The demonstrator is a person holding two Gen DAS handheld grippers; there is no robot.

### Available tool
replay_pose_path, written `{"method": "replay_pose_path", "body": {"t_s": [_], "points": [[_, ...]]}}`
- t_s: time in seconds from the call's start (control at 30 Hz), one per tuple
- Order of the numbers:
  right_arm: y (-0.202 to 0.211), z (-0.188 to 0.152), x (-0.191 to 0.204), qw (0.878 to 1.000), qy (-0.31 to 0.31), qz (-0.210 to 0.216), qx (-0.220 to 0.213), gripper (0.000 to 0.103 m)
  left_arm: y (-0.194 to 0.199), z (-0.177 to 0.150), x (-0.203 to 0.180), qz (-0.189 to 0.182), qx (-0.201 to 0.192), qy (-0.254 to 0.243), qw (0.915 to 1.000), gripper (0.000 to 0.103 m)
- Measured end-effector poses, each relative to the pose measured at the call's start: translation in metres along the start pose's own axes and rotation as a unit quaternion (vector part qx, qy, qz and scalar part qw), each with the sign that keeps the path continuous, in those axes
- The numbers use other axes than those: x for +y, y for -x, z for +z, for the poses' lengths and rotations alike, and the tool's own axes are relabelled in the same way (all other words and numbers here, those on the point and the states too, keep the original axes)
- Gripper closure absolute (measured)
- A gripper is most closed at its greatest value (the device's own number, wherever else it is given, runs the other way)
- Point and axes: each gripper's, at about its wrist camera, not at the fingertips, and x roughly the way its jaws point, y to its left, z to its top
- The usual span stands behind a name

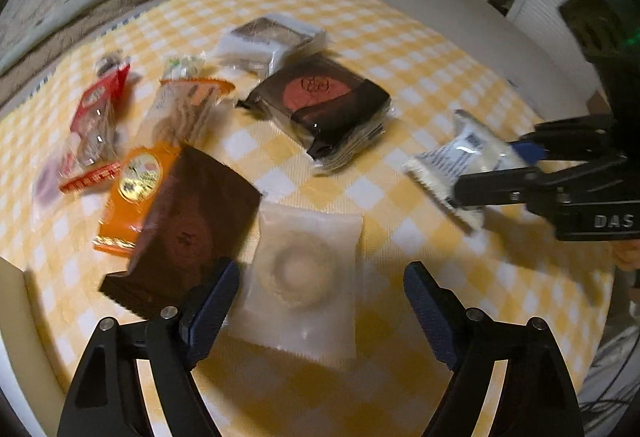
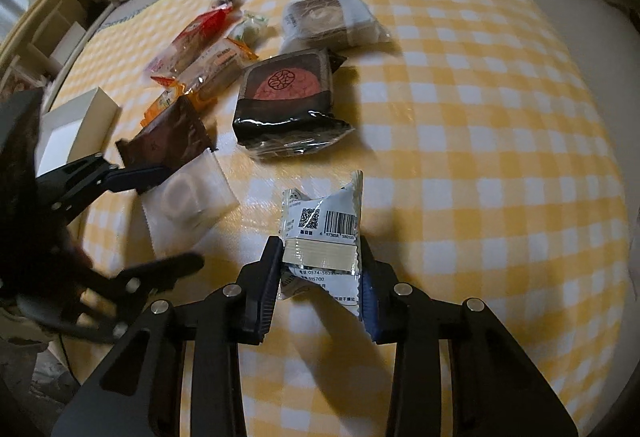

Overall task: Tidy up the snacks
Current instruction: 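Grasp the white ring-cookie packet with the left tool while the right tool grasps the silver snack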

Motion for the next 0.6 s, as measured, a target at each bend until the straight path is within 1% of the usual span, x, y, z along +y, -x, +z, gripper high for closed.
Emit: {"method": "replay_pose_path", "body": {"t_s": [0.07, 0.13, 0.17, 0.2, 0.27, 0.3, 0.37, 0.47, 0.53, 0.6], "points": [[0.003, -0.001, -0.003, 1.000, -0.003, 0.001, -0.002, 0.067, -0.002, -0.002, -0.004, -0.015, 0.007, 0.001, 0.9999, 0.024], [0.007, -0.002, -0.005, 1.000, -0.005, 0.003, -0.004, 0.067, -0.003, -0.002, -0.011, -0.024, 0.014, -0.008, 0.9996, 0.028], [0.009, -0.004, -0.006, 1.000, -0.005, 0.004, -0.005, 0.067, -0.004, -0.003, -0.014, -0.019, 0.016, -0.012, 0.9996, 0.031], [0.010, -0.005, -0.006, 1.000, -0.005, 0.005, -0.007, 0.067, -0.006, -0.002, -0.016, -0.015, 0.017, -0.014, 0.9996, 0.031], [0.012, -0.007, -0.008, 1.000, -0.007, 0.005, -0.006, 0.067, -0.015, 0.002, -0.016, 0.011, 0.028, -0.001, 0.9995, 0.033], [0.012, -0.007, -0.009, 1.000, -0.010, 0.003, -0.004, 0.067, -0.016, 0.003, -0.016, 0.017, 0.031, 0.007, 0.9994, 0.034], [0.011, -0.008, -0.011, 1.000, -0.016, 0.004, -0.003, 0.067, -0.022, 0.007, -0.016, 0.034, 0.031, 0.043, 0.9980, 0.034], [0.010, -0.009, -0.014, 1.000, -0.024, 0.001, -0.001, 0.067, -0.029, 0.013, -0.020, 0.048, 0.032, 0.080, 0.9951, 0.033], [0.009, -0.011, -0.014, 1.000, -0.023, -0.005, -0.002, 0.067, -0.031, 0.017, -0.021, 0.061, 0.034, 0.100, 0.9925, 0.035], [0.009, -0.013, -0.014, 1.000, -0.022, -0.012, 0.002, 0.067, -0.032, 0.018, -0.024, 0.084, 0.036, 0.111, 0.9896, 0.048]]}}
